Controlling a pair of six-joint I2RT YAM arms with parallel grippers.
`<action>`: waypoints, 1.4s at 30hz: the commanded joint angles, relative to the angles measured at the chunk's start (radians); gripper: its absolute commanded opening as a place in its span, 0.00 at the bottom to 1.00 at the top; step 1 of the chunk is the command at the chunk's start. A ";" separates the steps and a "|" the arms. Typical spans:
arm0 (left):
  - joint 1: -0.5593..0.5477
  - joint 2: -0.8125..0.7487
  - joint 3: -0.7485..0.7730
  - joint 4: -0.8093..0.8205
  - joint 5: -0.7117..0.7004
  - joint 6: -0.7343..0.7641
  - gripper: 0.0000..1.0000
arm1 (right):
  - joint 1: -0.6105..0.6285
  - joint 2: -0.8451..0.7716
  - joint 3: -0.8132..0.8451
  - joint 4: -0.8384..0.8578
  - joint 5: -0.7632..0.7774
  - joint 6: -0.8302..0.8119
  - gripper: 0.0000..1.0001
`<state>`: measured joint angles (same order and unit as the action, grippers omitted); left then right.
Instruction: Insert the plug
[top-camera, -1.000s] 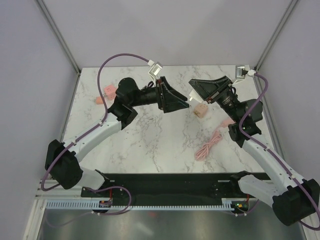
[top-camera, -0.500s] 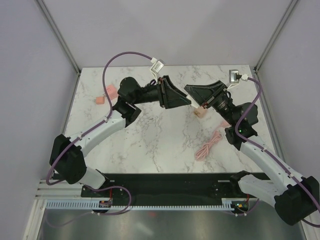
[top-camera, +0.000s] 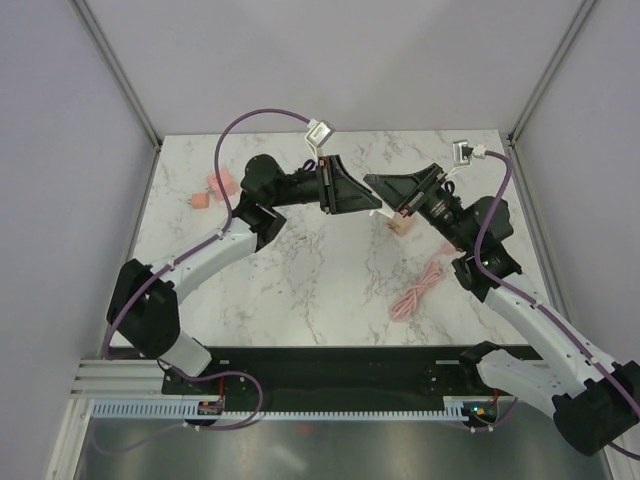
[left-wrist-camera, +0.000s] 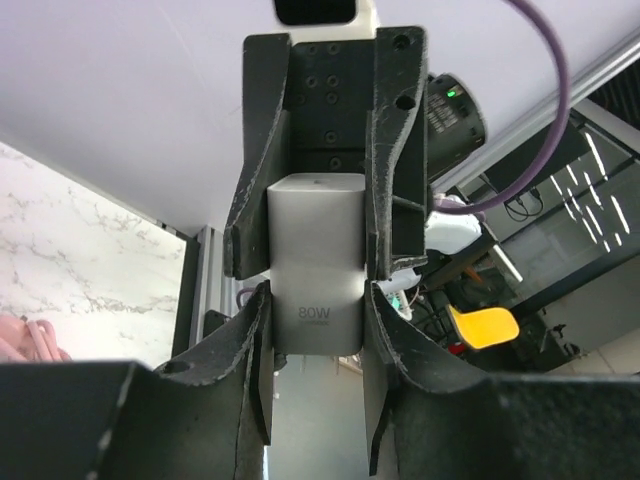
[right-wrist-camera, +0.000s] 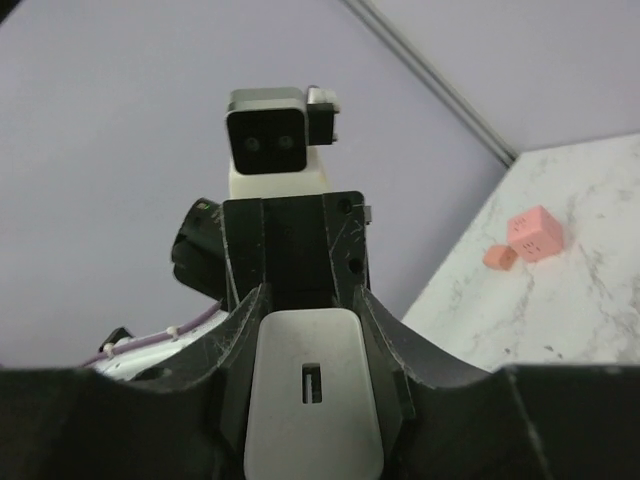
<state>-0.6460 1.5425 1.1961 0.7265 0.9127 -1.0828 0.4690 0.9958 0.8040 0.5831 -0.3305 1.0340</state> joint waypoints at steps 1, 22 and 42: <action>0.038 -0.034 -0.030 -0.103 -0.033 0.084 0.02 | 0.005 -0.036 0.187 -0.426 0.207 -0.066 0.38; 0.123 -0.261 0.010 -1.026 -0.509 0.690 0.02 | -0.345 0.039 0.270 -1.243 0.782 -0.164 0.67; 0.123 -0.377 -0.076 -1.039 -0.552 0.727 0.02 | -0.639 0.500 0.112 -1.017 0.513 -0.037 0.75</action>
<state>-0.5232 1.2072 1.1175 -0.3458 0.3752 -0.3981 -0.1661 1.4979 0.9474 -0.5026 0.1947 0.9421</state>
